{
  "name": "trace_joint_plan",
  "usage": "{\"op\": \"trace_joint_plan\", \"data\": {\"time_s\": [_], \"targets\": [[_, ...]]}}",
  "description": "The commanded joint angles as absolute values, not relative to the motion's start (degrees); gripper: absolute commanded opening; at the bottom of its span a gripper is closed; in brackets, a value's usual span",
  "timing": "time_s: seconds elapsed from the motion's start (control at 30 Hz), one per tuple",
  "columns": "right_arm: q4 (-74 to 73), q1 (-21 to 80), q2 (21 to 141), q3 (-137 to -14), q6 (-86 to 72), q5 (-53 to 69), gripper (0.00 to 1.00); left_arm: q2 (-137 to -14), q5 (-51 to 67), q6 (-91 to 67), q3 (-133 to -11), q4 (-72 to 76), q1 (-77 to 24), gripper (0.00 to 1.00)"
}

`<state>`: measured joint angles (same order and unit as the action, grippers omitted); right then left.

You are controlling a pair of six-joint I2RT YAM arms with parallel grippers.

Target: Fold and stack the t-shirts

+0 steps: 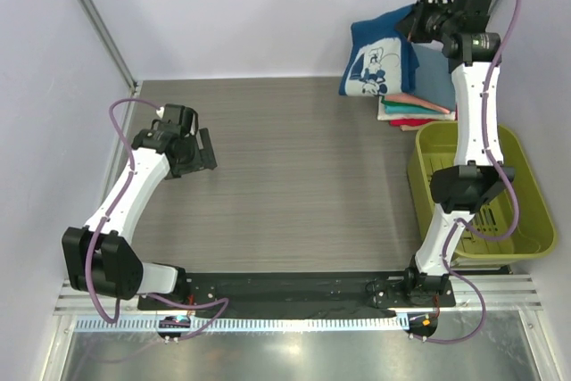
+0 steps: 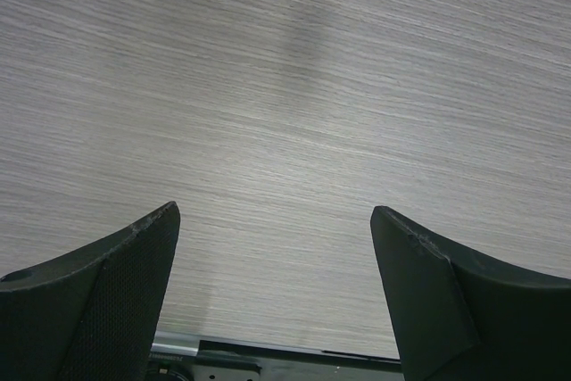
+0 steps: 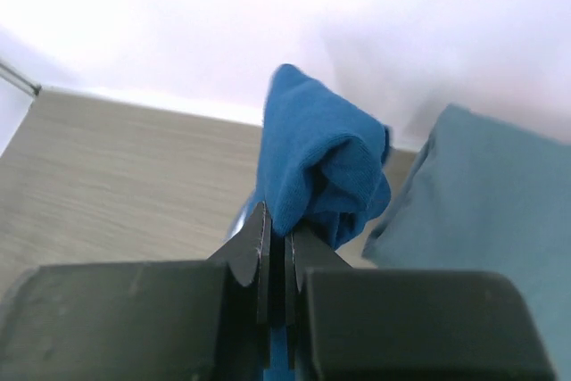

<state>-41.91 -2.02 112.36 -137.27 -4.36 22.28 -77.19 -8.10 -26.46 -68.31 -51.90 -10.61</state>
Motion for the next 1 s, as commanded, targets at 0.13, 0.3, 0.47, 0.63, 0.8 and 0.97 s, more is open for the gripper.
{"op": "trace_joint_plan", "data": {"time_s": [0.13, 0.3, 0.47, 0.63, 0.8, 0.97], "targets": [[-36.13, -3.43, 109.86, -144.93, -4.75, 24.78, 0.01, -78.13, -10.46, -25.4, -68.2, -50.71, -11.51, 0.88], [-34.98, -4.13, 110.57, -146.42, -3.17, 25.31, 0.01, -78.57, -10.37, -25.4, -68.2, -50.71, -11.69, 0.88], [-34.72, -5.8, 111.36, -146.43, -2.64, 26.19, 0.01, -78.92, -10.28, -25.4, -68.29, -50.89, -11.78, 0.87], [-34.37, -7.29, 112.59, -146.69, -2.46, 27.68, 0.01, -79.45, -10.37, -25.22, -68.2, -50.8, -11.78, 0.87], [-33.31, -10.28, 115.48, -146.95, -3.07, 29.44, 0.01, -80.07, -10.72, -25.31, -68.29, -50.98, -12.04, 0.87], [-31.12, -13.79, 120.49, -149.67, -5.27, 32.69, 0.01, -80.68, -10.99, -25.14, -68.29, -51.06, -12.22, 0.87]]}}
